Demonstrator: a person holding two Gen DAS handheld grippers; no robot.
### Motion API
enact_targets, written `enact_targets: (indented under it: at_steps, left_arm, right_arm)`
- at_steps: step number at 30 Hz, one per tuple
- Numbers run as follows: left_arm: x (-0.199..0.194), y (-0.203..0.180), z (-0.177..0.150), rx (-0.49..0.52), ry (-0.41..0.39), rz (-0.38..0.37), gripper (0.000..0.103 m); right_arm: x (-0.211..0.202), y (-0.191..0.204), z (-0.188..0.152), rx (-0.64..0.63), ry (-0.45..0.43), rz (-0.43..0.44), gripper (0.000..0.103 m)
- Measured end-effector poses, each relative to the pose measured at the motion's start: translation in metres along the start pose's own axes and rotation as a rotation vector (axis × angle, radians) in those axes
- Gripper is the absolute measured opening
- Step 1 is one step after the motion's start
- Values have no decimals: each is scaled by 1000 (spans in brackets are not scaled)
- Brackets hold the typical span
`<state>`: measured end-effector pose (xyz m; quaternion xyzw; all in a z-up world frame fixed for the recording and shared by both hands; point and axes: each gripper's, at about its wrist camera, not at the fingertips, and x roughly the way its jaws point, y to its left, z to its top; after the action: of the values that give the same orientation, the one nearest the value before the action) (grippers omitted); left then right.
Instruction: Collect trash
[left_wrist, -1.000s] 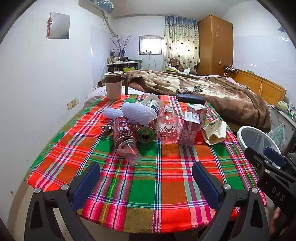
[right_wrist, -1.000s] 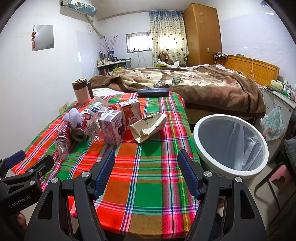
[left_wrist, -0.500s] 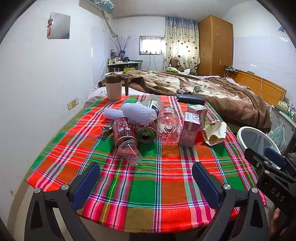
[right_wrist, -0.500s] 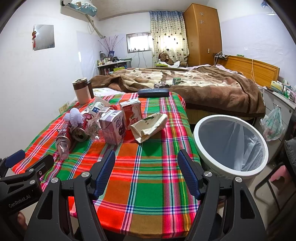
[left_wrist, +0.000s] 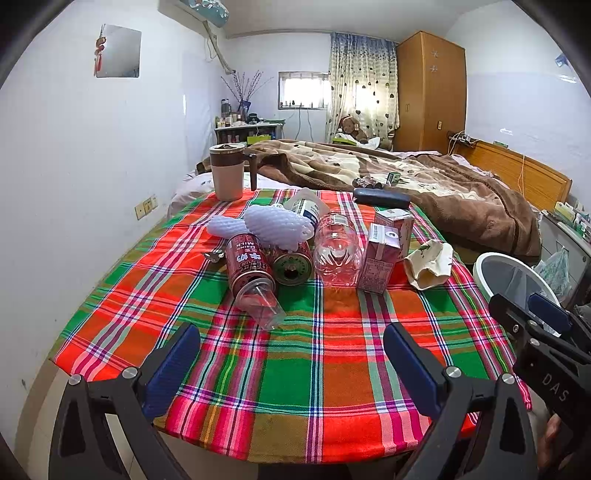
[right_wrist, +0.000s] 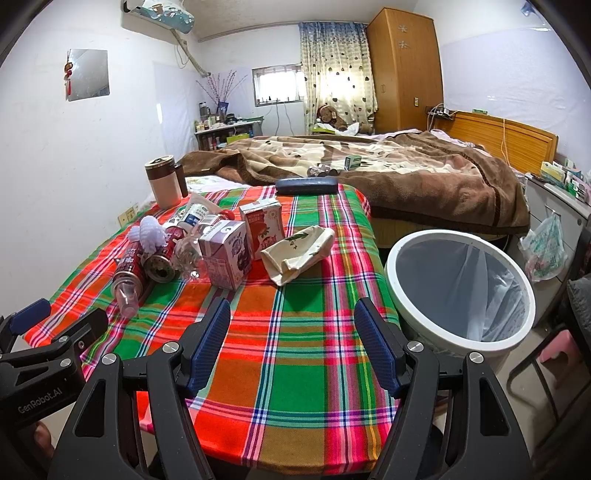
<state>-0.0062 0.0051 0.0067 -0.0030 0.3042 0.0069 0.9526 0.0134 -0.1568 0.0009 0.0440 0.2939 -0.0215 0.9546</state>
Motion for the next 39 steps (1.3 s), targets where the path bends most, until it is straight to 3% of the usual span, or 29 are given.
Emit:
enact_targets:
  at_steps: [18, 28, 34, 39]
  left_arm:
    - [3, 3, 2, -2, 8, 2, 101]
    - [48, 41, 24, -83, 47, -55, 101]
    - [81, 65, 37, -107, 100, -38, 101]
    - [100, 79, 44, -154, 129, -72, 101]
  right_arm:
    - [1, -1, 1, -1, 8, 0, 71]
    - [39, -17, 25, 50, 37, -10, 71]
    - [70, -24, 36, 89, 96, -7, 71]
    - [87, -30, 41, 123, 138, -25, 71]
